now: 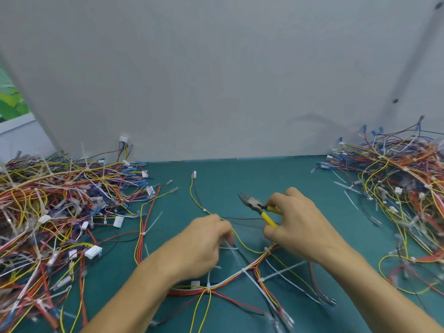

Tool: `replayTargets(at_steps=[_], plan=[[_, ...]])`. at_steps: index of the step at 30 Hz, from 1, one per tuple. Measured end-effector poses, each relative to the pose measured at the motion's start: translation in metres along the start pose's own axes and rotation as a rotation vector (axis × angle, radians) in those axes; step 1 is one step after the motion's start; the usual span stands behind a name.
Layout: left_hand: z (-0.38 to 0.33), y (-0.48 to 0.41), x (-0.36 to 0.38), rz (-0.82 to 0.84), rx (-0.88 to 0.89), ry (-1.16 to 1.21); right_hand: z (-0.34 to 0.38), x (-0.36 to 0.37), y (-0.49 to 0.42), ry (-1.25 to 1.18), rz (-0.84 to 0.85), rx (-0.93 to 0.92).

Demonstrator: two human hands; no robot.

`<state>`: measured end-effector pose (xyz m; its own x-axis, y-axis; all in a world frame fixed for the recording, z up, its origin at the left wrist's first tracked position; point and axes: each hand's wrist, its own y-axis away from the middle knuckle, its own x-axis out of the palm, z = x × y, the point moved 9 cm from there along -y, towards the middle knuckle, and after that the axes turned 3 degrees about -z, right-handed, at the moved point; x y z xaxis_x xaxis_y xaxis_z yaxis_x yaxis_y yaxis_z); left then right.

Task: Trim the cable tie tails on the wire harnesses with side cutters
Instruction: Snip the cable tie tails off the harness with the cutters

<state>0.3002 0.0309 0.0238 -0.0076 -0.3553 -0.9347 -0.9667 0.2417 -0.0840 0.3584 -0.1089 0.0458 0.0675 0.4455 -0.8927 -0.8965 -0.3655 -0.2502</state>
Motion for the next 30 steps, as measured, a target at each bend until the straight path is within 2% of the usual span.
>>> replayTargets(at_steps=[5, 9, 14, 18, 25, 30], plan=[[-0.004, 0.008, 0.018, 0.058, 0.025, -0.048, -0.005, -0.004, 0.004, -0.06, -0.023, 0.019], [-0.004, 0.005, 0.008, -0.025, 0.045, -0.145, -0.005, -0.011, 0.003, -0.09, -0.061, 0.007], [0.002, -0.001, 0.003, -0.074, -0.031, -0.295, -0.002, -0.015, 0.003, -0.102, -0.06, -0.012], [-0.008, -0.002, -0.002, -0.144, 0.058, -0.412, -0.002, -0.017, 0.003, -0.116, -0.06, -0.004], [0.002, -0.01, 0.009, 0.025, -0.048, -0.616, 0.001, -0.018, 0.004, -0.128, -0.066, -0.016], [-0.02, -0.008, 0.018, 0.11, 0.011, -0.692, 0.001, -0.018, 0.004, -0.135, -0.063, -0.032]])
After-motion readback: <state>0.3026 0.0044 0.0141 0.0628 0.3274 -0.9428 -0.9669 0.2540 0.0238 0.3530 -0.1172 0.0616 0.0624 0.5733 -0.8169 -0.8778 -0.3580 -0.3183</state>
